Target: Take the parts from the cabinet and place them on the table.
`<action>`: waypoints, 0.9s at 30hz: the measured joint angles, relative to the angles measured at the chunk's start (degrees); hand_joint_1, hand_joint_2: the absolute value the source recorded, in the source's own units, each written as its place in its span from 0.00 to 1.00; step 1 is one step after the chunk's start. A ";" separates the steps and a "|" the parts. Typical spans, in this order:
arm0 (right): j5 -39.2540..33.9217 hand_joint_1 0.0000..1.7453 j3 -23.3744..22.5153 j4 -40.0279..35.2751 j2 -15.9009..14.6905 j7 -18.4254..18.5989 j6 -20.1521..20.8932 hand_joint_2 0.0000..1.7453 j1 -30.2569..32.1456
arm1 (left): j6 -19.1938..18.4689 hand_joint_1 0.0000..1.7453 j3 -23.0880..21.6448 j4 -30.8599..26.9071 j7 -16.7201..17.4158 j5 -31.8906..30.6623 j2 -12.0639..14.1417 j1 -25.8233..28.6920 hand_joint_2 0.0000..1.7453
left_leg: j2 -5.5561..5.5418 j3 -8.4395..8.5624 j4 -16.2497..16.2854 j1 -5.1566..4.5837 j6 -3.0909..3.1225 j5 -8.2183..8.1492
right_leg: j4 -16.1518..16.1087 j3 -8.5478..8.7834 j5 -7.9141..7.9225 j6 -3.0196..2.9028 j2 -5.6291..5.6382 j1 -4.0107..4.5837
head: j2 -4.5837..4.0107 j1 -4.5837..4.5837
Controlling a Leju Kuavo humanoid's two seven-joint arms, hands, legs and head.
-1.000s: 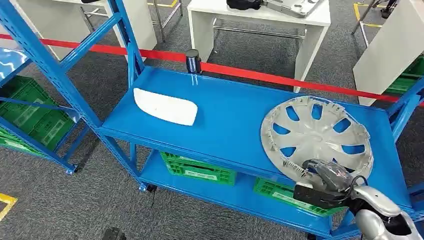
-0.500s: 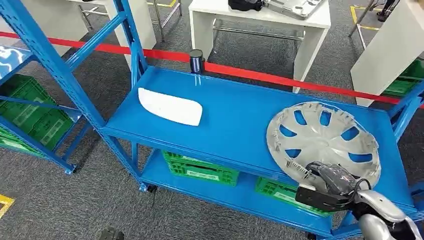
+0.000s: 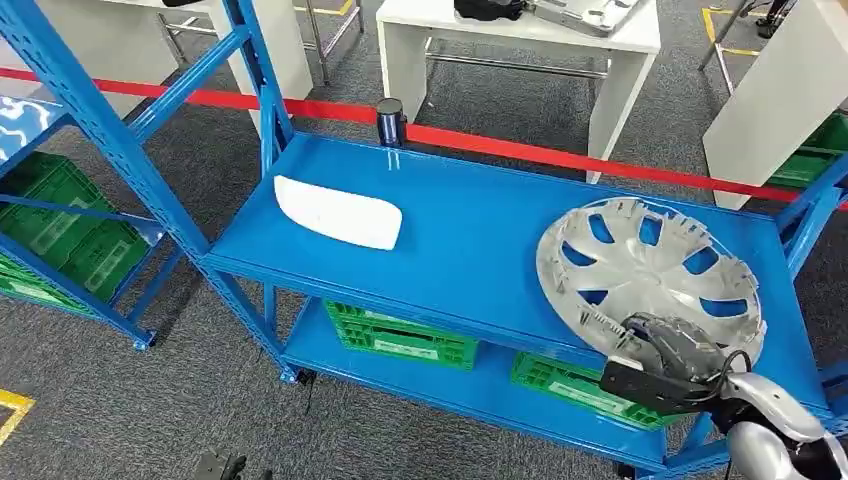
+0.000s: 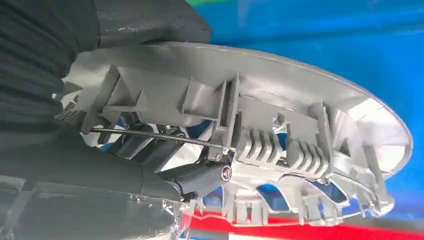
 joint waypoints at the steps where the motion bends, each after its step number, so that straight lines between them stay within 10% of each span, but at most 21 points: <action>1: -0.38 0.98 -0.13 -0.02 0.20 -0.18 -0.13 1.00 -0.49 | 0.00 0.00 -0.02 -0.22 0.07 0.11 -0.24 0.00 1.00 | -0.13 -0.92 2.04 0.03 -0.54 -1.68 | 0.01 -0.01 0.02 -0.26 0.00 -0.07 | 0.00 -0.29; 5: -2.45 0.98 -0.31 0.07 1.64 -1.45 -1.60 1.00 -2.26 | 0.35 0.00 -0.09 -0.81 0.98 0.15 -0.61 0.30 1.00 | -0.21 -8.79 18.09 1.01 -1.71 -8.31 | 0.06 -0.46 0.15 -0.54 0.04 0.11 | 0.00 -0.35; 7: -3.96 0.98 -0.33 0.18 2.58 -2.32 -2.38 1.00 -3.23 | 0.61 0.00 -0.35 -1.07 1.47 0.15 -0.72 0.33 1.00 | -0.21 -7.12 14.22 1.07 -1.54 -5.17 | 0.06 -0.37 0.15 -0.52 0.13 0.17 | 0.00 -0.35; 10: -5.42 0.98 -0.35 0.24 4.33 -3.15 -3.76 1.00 -5.75 | 0.94 0.00 -0.81 -1.75 1.75 0.17 -0.70 0.27 1.00 | -0.30 -0.14 -0.56 0.76 -0.21 0.70 | 0.01 -0.32 0.21 -0.41 0.28 0.21 | 0.00 -0.31; 16: -6.71 0.98 -0.83 0.40 7.56 -3.78 -6.23 1.00 -8.59 | 1.11 0.00 -1.16 -2.45 2.56 0.17 -1.27 0.26 1.00 | -0.15 0.17 -2.69 0.77 1.44 2.11 | 1.18 -1.73 -0.19 0.87 0.05 0.54 | 0.00 -0.15; 19: -7.37 0.98 -1.29 0.42 8.48 -4.29 -7.17 1.00 -9.24 | 1.00 0.00 -1.27 -2.58 2.88 0.17 -1.58 0.39 1.00 | -0.25 -0.02 -2.69 0.54 1.74 2.22 | 14.02 -7.88 -5.64 0.16 0.06 0.49 | 0.00 -0.18; 21: -8.04 0.98 -1.48 0.42 9.18 -4.64 -7.98 1.00 -9.23 | 0.96 0.00 -1.27 -2.58 3.13 0.17 -1.73 0.68 1.00 | -0.31 -0.04 -2.61 0.49 1.71 2.16 | 18.18 -10.15 -6.20 0.83 0.05 0.44 | 0.00 -0.18; 24: -8.55 0.98 -2.25 0.24 10.03 -5.05 -9.50 1.00 -9.54 | 0.96 0.00 -1.27 -2.60 3.24 0.13 -2.06 0.80 1.00 | -0.56 -0.04 -1.83 0.69 1.11 1.64 | 5.06 -3.94 -0.40 2.91 -0.09 -0.11 | 0.00 -0.13; 27: -8.88 0.98 -3.04 -0.52 10.97 -5.32 -10.87 1.00 -9.66 | 0.98 0.00 -1.27 -3.06 3.48 -0.13 -2.08 0.90 1.00 | -0.62 -1.01 -0.21 0.27 0.10 0.61 | 1.13 -1.85 0.23 1.34 0.02 0.13 | 0.00 -0.20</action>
